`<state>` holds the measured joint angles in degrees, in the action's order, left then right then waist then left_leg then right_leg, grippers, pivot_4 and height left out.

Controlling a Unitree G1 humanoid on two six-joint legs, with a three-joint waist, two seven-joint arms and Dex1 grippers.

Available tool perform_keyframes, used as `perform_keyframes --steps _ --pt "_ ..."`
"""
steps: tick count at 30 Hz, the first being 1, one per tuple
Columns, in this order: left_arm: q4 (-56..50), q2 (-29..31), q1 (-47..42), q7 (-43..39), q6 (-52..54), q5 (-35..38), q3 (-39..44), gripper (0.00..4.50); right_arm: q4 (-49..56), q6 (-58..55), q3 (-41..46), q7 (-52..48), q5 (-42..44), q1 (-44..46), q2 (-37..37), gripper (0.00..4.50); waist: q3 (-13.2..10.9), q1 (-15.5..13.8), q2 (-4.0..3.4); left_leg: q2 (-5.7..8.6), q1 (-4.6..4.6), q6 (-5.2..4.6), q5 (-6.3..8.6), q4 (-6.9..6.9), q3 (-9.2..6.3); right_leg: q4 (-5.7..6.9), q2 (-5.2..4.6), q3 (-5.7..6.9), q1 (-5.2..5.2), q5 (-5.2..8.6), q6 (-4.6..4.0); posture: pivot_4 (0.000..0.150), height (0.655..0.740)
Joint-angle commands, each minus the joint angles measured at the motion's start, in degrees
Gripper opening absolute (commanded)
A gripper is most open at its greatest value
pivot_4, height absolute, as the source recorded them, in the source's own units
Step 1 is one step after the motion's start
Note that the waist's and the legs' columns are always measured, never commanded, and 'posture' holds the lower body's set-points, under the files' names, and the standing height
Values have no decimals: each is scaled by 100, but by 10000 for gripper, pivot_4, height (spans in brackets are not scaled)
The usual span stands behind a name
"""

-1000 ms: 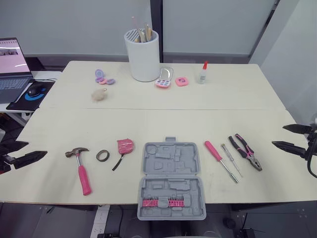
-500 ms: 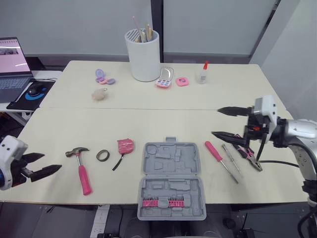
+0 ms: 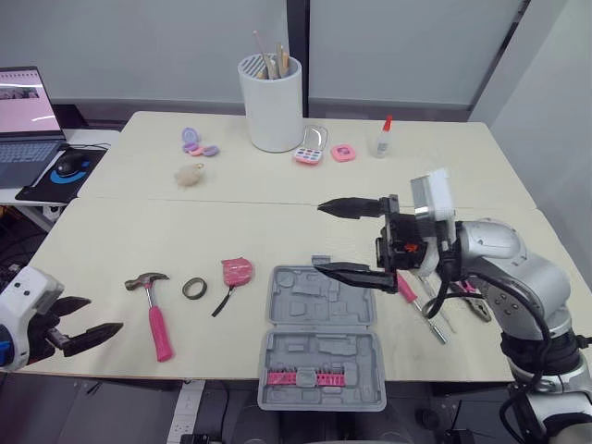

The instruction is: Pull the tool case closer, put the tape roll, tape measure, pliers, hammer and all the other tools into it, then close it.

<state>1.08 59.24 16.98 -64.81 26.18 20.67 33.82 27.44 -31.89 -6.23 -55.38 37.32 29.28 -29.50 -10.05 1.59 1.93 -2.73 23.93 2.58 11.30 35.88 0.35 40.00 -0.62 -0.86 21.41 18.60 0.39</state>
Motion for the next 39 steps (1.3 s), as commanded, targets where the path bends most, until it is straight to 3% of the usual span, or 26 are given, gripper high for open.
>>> perform_keyframes --steps 1,4,9,19,29,32,37,39 --pt "-554 91 -285 -73 -259 -36 -422 45000 0 332 -108 18 -287 -83 3 44877 0 -8 -1 1 0 0 0 0 0 0 0 -1 -1 0 0 1500 7400" --pt "-490 96 -601 -134 -693 -326 -994 39393 -5 367 -171 38 -366 -141 2 45000 0 -3 -1 2 -1 0 0 1 3 1 1 -3 0 0 0 1500 7400" --pt "20 -23 -1205 -53 -1380 -920 -1990 23540 80 329 -220 34 -439 -288 -83 45000 -1 19 -1 1 -1 0 0 -2 6 1 6 -6 1 0 0 1500 7400" --pt "1645 -586 -2395 315 -2505 -1714 -3114 23540 253 251 -135 172 -439 -431 -289 45000 -2 5 0 -3 3 0 0 0 4 1 14 -6 2 0 0 1500 7400" --pt "2705 -948 -3128 354 -3126 -2032 -3554 23540 467 106 -180 366 -389 -516 -361 45000 -2 8 1 -2 3 0 0 3 1 4 17 -6 1 -1 1 1500 7400" --pt "2844 -965 -3202 307 -3220 -2042 -3619 17738 469 93 -179 371 -403 -522 -369 45000 -2 7 1 -2 4 0 0 3 1 4 18 -6 0 -1 1 1500 7400" --pt "2910 -1018 -3285 211 -3243 -1968 -3626 1851 435 90 -210 344 -439 -522 -373 45000 -2 5 1 -2 4 0 0 4 -2 4 18 -4 0 -1 1 1500 7400" --pt "2881 -1004 -3293 173 -3197 -1928 -3595 355 418 105 -223 325 -452 -527 -374 45000 -2 6 1 -2 4 0 0 5 -1 4 18 -5 0 -1 1 1500 7400"
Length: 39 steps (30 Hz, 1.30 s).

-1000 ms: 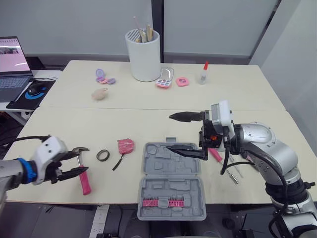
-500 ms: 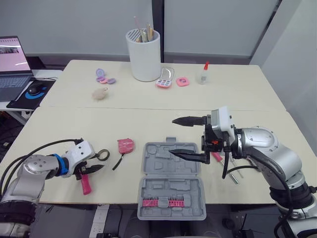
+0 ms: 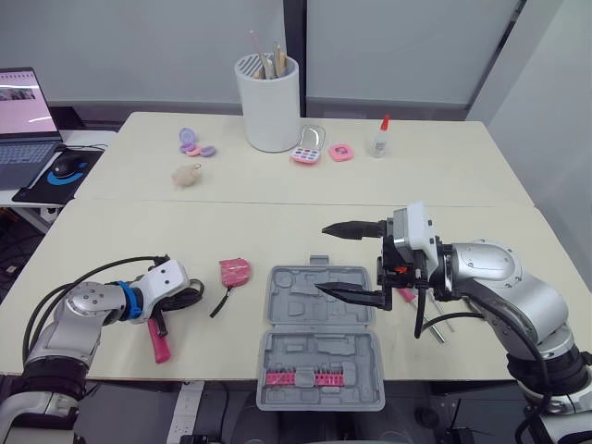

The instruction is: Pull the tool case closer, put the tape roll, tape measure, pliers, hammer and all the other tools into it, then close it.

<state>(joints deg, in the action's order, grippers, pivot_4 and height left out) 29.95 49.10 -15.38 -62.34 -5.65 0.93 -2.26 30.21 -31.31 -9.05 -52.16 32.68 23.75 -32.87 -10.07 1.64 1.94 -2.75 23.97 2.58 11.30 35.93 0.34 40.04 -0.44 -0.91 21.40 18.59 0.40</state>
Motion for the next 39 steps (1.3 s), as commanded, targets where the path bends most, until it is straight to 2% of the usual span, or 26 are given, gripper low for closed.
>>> perform_keyframes --steps 1,8,15,19,27,39 --pt "-41 32 -52 -97 28 76 43 355 133 52 54 -11 9 24 -44 45000 0 0 0 0 0 0 0 0 0 0 0 0 0 0 0 1500 7400" --pt "-633 418 56 -524 937 556 396 355 47 149 -15 -131 -122 -5 -122 45000 0 7 0 -1 1 0 0 0 0 0 2 0 1 0 0 1500 7400" --pt "-2611 911 117 -1123 3201 1815 789 355 19 303 -162 -314 -404 -171 -307 45000 -1 2 1 0 2 0 0 0 -2 -1 3 -1 0 0 1 1500 7400" --pt "-3359 828 -80 -1099 3721 2014 530 355 -47 533 -302 -290 -788 -297 -355 45000 -1 1 1 2 3 0 0 0 -3 -3 4 -1 -1 1 1 1500 7400" --pt "-3878 100 -790 -770 3717 1658 -507 355 6 670 -485 -288 -1229 -432 -509 45000 -2 -3 1 4 6 0 0 3 -3 -4 35 -6 0 1 2 1500 7400" --pt "-3113 -861 -1388 -232 3098 535 -1664 355 241 364 -448 -34 -1286 -484 -529 45000 -2 0 2 6 8 0 0 7 -7 -3 45 -5 0 1 1 1500 7400"
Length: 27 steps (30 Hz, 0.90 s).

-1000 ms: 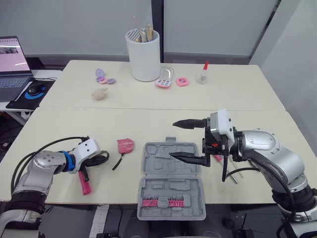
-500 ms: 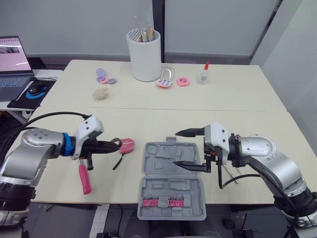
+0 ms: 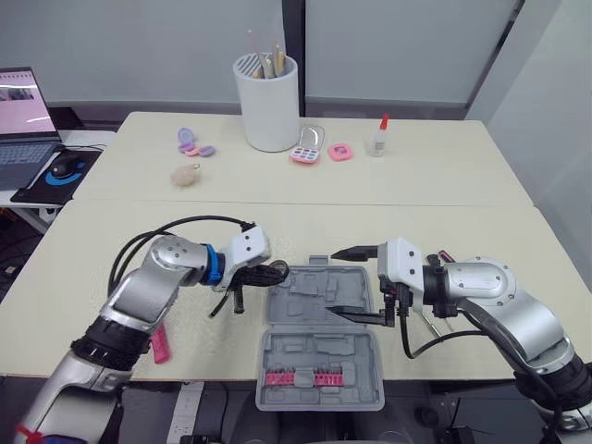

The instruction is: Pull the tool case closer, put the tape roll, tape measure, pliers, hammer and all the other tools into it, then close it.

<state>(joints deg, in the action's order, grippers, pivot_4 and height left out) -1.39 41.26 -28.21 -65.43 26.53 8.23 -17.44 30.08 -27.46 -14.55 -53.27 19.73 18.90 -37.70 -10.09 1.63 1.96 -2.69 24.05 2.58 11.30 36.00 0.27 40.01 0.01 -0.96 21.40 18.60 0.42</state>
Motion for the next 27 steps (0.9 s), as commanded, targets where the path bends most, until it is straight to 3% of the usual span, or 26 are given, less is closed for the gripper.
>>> perform_keyframes --steps 1,27 --pt "41 -100 -111 83 -138 -254 -189 355 272 -42 110 89 13 -5 -38 45000 0 3 0 0 0 0 0 0 0 0 0 -1 0 0 0 1500 7400" --pt "1015 -600 -356 184 -582 -983 -486 355 648 -474 223 372 70 -148 -58 45000 0 -1 0 1 0 0 0 2 -3 1 1 2 -1 0 0 1500 7400"
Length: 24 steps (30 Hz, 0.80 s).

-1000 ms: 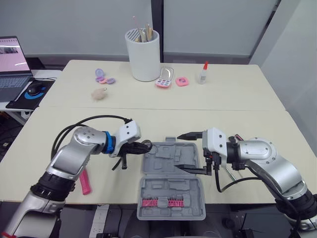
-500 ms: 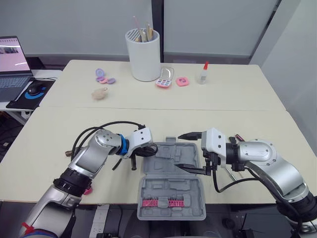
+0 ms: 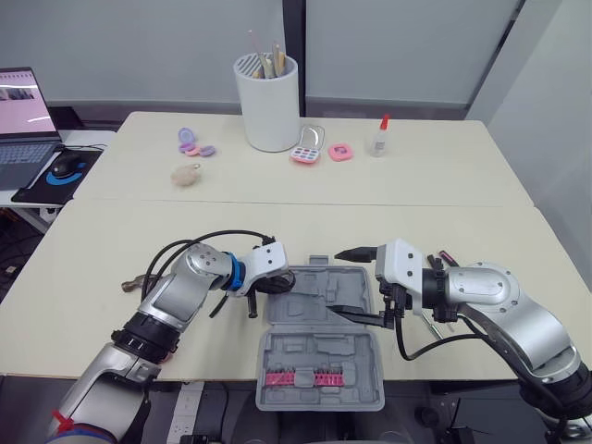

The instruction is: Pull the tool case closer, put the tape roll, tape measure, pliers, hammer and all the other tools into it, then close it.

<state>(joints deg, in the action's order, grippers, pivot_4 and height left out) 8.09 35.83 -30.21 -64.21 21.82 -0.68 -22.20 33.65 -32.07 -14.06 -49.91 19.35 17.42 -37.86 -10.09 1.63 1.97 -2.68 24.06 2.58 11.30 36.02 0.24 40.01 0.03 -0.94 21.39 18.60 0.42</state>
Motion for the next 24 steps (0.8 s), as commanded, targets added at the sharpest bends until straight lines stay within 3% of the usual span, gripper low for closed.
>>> perform_keyframes --steps 1,24 --pt "101 -77 -174 71 -113 -119 -5 355 297 -11 174 34 106 -10 -49 45000 0 1 0 1 0 0 0 1 0 0 0 0 0 0 0 1500 7400" --pt "103 -73 -156 -124 91 -468 -99 355 181 54 116 -4 40 35 -33 45000 0 3 0 1 0 0 0 1 0 0 1 0 0 0 0 1500 7400"
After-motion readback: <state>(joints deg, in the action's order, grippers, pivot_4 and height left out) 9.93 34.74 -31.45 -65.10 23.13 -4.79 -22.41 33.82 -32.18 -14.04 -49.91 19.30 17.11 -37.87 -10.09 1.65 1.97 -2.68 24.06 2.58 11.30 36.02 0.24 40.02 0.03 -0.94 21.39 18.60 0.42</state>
